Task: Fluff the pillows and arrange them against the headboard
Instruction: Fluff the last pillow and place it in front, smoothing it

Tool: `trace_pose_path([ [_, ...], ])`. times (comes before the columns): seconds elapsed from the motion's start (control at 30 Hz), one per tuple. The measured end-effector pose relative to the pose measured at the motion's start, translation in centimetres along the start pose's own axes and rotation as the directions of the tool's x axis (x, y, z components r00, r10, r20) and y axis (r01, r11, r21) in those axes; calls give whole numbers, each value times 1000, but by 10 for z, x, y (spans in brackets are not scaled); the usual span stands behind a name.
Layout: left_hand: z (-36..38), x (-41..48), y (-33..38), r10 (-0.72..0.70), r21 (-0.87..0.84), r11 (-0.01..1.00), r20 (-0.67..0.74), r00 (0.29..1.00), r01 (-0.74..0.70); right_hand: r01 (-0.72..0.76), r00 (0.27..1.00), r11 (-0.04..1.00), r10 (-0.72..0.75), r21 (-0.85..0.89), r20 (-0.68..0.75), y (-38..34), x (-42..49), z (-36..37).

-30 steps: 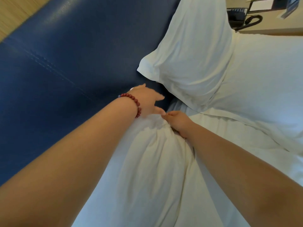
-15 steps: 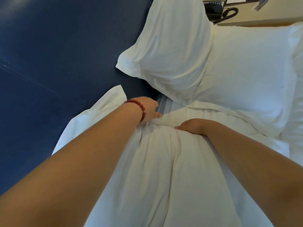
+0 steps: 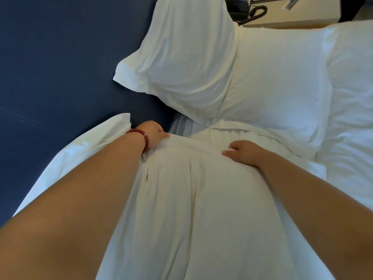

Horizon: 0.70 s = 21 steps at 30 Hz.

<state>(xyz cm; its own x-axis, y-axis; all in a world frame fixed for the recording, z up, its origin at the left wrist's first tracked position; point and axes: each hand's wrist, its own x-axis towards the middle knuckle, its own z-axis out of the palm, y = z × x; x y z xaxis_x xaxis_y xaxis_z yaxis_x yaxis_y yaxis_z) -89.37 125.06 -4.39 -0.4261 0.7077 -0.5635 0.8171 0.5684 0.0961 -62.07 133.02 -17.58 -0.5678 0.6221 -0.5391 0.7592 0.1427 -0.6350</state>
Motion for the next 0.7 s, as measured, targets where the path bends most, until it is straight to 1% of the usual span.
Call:
trace_pose_path([
  [0.03,0,1,0,1,-1,1000,-5,1000,-1,-48,997,996,52,-79,58,13,-6,-6],
  [0.07,1,3,1,5,1,1000,-11,1000,-5,-99,992,992,106,-83,74,29,-13,-12],
  [0.1,2,5,2,4,16,1000,-16,1000,-4,-148,988,989,149,-27,36,43,-20,-16],
  [0.17,7,9,5,-9,95,995,-30,1000,12,-227,965,973,231,47,-122,63,-26,-21],
  [0.27,13,11,10,31,246,969,-45,999,-19,-295,929,954,275,-45,-249,71,-29,-14],
  [0.33,12,7,21,116,311,945,-35,993,-100,-282,903,958,252,-40,-348,61,-42,-9],
  [0.4,17,-6,37,220,288,931,45,974,-224,-196,888,981,179,3,-423,46,-65,1],
  [0.43,23,-17,43,256,272,920,129,958,-282,-147,896,989,137,10,-422,37,-80,8],
  [0.47,30,-26,47,268,279,905,217,939,-322,-123,920,992,101,-34,-379,30,-96,17],
  [0.5,38,-35,46,245,335,881,279,928,-333,-129,942,987,92,-97,-323,28,-110,28],
  [0.53,44,-42,43,207,426,846,291,934,-320,-166,948,973,114,-159,-297,33,-121,37],
  [0.57,45,-48,41,173,531,800,242,955,-279,-230,933,956,163,-181,-322,42,-130,42],
  [0.6,44,-54,41,160,608,763,151,975,-219,-308,898,939,234,-154,-373,48,-137,42],
  [0.63,45,-60,44,172,638,750,68,983,-175,-373,858,922,300,-105,-417,51,-142,42],
  [0.67,48,-70,48,208,628,759,14,978,-170,-403,830,912,327,-80,-451,49,-148,44],
  [0.7,55,-84,53,243,602,777,-15,970,-185,-387,819,918,300,-85,-488,42,-154,50],
])
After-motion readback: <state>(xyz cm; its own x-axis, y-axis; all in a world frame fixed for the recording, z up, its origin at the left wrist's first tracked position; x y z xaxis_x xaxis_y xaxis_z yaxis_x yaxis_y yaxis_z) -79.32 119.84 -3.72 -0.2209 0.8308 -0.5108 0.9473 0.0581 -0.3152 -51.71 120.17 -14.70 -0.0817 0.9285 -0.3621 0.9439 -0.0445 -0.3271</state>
